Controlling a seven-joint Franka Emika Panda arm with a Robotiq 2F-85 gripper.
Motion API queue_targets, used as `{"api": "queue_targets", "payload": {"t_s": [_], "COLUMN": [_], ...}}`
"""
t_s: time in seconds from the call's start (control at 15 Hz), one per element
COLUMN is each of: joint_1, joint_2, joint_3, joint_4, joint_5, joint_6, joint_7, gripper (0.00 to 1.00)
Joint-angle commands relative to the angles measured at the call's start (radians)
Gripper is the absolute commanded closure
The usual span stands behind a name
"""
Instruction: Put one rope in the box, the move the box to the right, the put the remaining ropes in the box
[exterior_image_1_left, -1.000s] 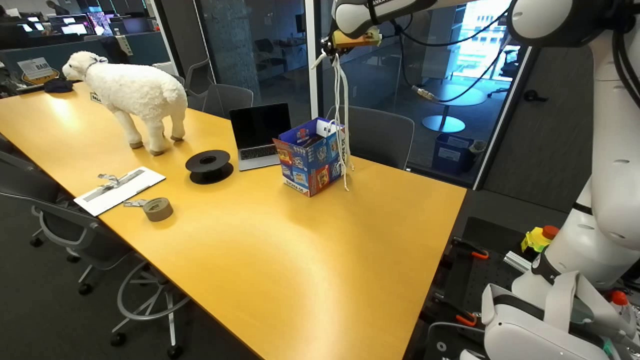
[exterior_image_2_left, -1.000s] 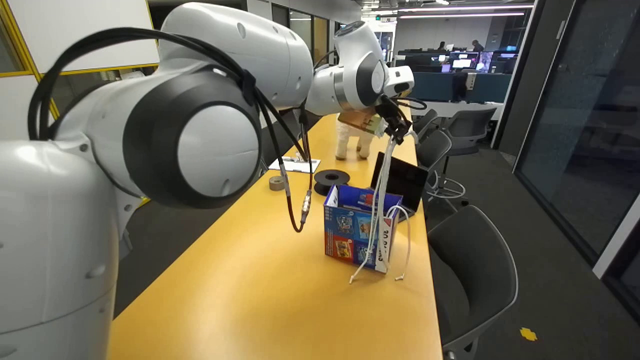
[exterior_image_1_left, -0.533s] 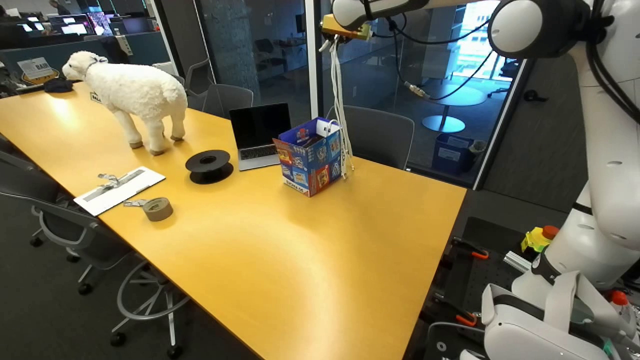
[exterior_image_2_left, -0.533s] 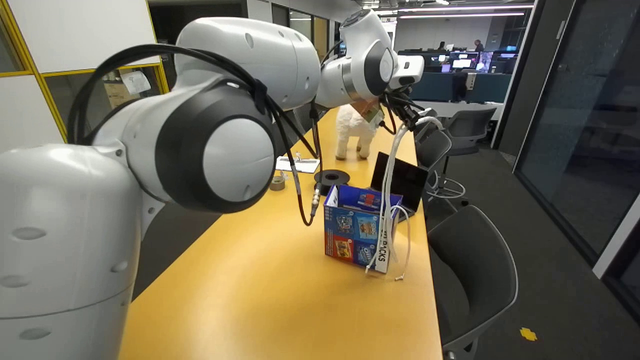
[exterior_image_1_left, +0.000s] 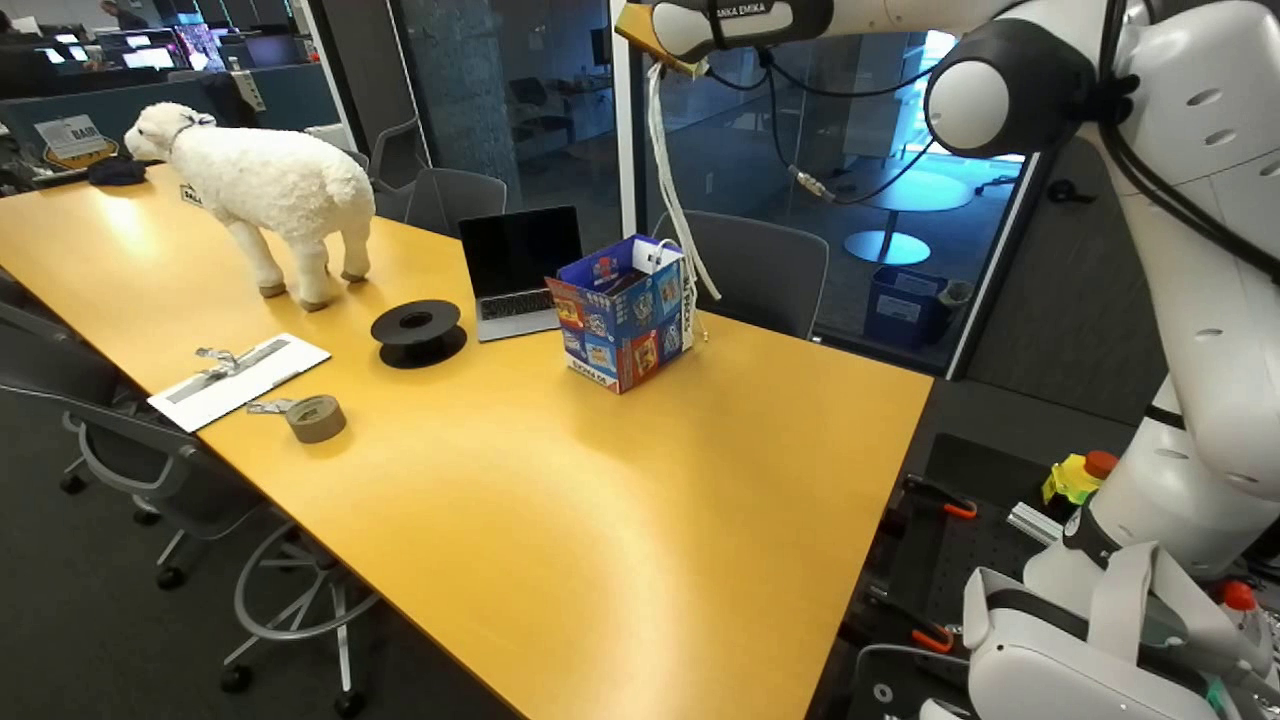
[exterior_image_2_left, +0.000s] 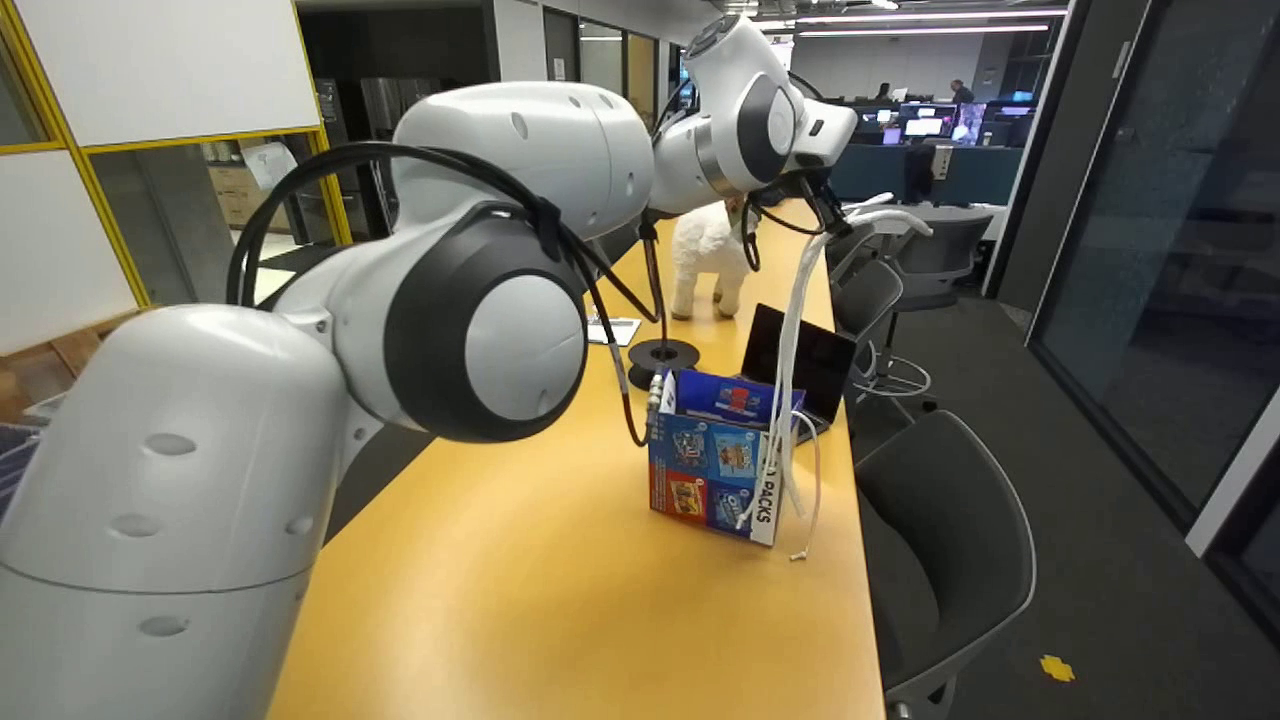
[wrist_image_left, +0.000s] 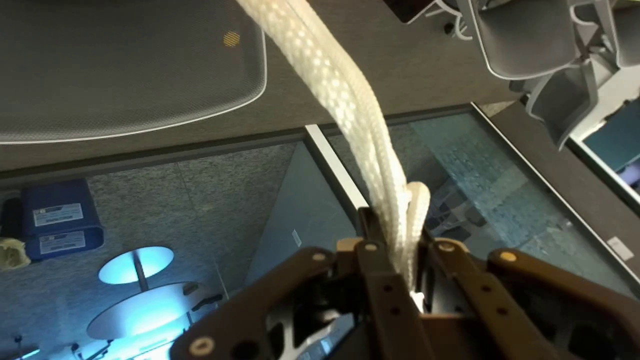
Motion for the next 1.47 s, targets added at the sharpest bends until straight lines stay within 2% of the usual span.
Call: {"api": "queue_targets", "payload": {"t_s": [0.0,0.2,0.33,0.6,1.07,1.4], "joint_1": [0.014,0.017,0.040,0.048,0.038,0.025], "joint_2": [0.073,0.099,0.024,-0.029,-0.128,-0.163], "joint_3": [-0.044,-0.061,-0.076,-0.071,0.018,0.115], "joint_4": [0.107,0.124,0.086,0.075,0.009,-0.095], "joint_5": [-0.017,-0.021,-0.029,-0.016,0.037,0.088], "joint_6": [0.088,0.196,0.216,0.227,0.233,0.248], "joint_7": [0.163,0.262,0.300,0.304,0.221,0.149], "gripper": [0.92,0.92,0.92,0.93,0.93,0.93]}}
